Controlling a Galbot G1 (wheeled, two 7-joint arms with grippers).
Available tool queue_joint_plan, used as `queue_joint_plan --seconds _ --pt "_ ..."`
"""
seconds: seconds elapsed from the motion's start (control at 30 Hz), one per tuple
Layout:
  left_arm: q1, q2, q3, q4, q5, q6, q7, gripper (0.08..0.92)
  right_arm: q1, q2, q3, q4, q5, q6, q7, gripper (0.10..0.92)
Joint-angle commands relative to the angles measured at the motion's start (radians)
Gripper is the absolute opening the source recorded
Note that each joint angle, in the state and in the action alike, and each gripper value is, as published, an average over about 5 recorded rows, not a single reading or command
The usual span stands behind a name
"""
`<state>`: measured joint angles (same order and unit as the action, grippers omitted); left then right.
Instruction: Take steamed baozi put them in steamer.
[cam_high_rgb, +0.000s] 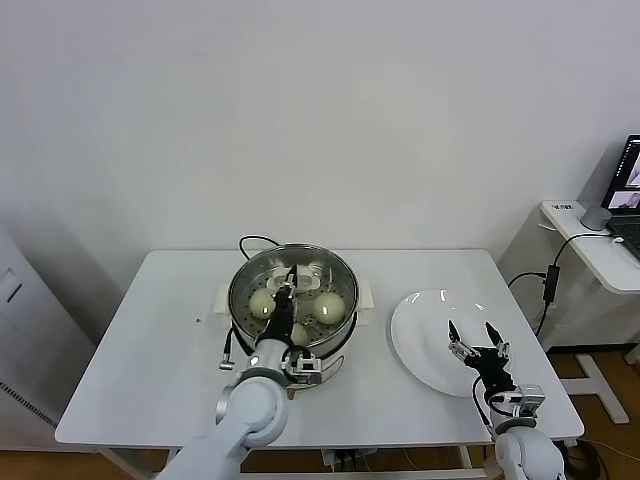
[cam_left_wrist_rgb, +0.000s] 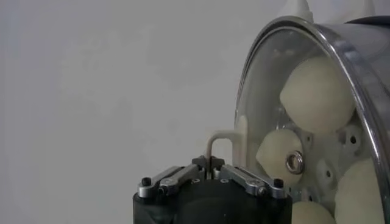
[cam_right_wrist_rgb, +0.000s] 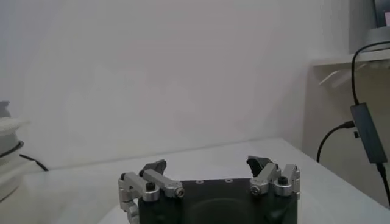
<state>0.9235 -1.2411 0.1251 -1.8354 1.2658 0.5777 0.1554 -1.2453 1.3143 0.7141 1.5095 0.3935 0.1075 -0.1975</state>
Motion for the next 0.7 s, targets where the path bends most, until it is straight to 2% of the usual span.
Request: queue_joint_plan --seconds 0.03,0.17,0.3,0.4,0.53,0.7 --pt "0.089 0.073 -0.075 -0.217 -0.29 -0.038 0.006 0.256 0.004 0.001 0.001 -0.007 0.0 0.003 -0.004 0.823" --pt "0.115 0.137 -0.174 -0.343 -0.672 -0.134 0.085 0.377 0.009 0.0 0.002 -0.013 0.001 0.005 -0.01 0.823" --pt "0.086 0.187 -0.285 -0.384 -1.161 -0.268 0.185 0.489 0.017 0.003 0.0 -0.013 0.003 0.001 -0.019 0.823" --pt "0.082 0.189 -0.378 -0.396 -1.483 -0.304 0.142 0.576 0.025 0.009 -0.002 -0.007 0.007 -0.009 -0.018 0.823" --pt "0.122 0.148 -0.536 -0.4 -1.86 -0.266 0.03 0.689 0.034 0.006 -0.007 0.004 0.0 -0.022 0.009 0.823" --pt "0.187 0.115 -0.701 -0.345 -1.976 -0.252 -0.057 0.806 0.038 0.001 -0.007 0.024 -0.021 -0.018 0.038 0.823"
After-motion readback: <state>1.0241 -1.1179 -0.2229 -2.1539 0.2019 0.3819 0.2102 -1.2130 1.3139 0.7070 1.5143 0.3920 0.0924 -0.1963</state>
